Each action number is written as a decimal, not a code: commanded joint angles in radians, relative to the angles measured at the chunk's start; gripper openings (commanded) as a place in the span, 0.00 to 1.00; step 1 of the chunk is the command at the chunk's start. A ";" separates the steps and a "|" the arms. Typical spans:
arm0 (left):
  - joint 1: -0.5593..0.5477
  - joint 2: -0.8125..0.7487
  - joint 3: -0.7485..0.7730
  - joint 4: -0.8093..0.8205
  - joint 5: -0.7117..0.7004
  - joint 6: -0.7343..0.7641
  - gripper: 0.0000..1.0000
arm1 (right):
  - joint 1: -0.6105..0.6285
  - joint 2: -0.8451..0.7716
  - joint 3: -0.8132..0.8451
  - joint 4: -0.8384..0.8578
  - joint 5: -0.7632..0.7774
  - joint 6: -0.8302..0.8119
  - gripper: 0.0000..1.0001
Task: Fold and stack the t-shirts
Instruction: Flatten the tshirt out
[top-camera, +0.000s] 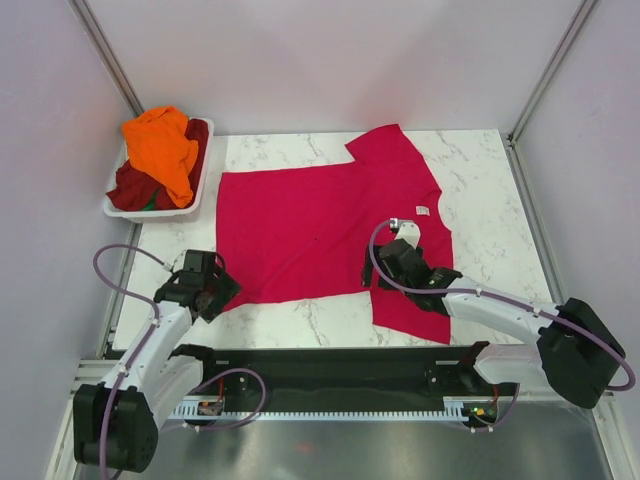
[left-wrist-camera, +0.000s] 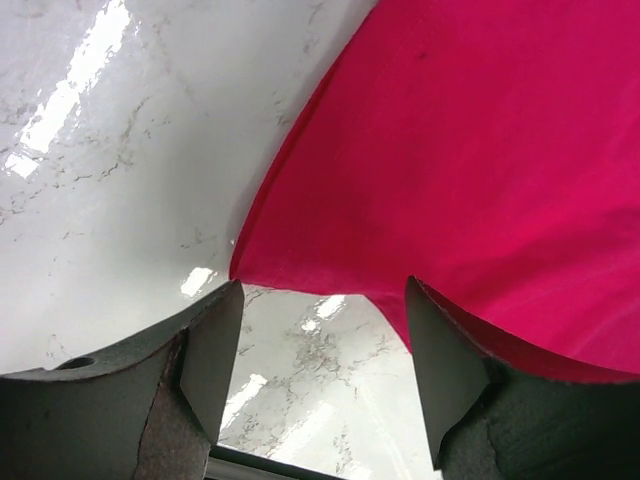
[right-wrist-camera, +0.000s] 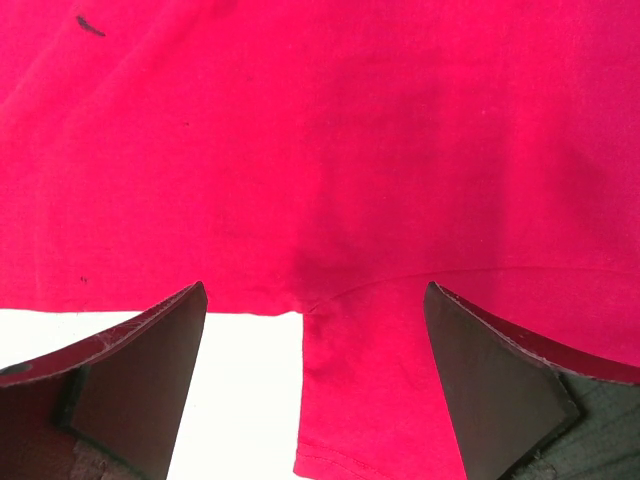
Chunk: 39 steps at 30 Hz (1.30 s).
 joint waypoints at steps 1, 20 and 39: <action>0.004 0.024 -0.014 0.013 -0.037 -0.042 0.73 | -0.010 -0.001 0.012 0.030 0.018 -0.011 0.98; 0.003 0.125 -0.011 0.185 0.002 0.058 0.02 | -0.432 -0.266 -0.038 -0.329 0.001 0.072 0.98; -0.036 -0.021 0.003 -0.025 0.019 -0.048 0.77 | -0.572 -0.135 0.018 -0.335 -0.228 0.077 0.98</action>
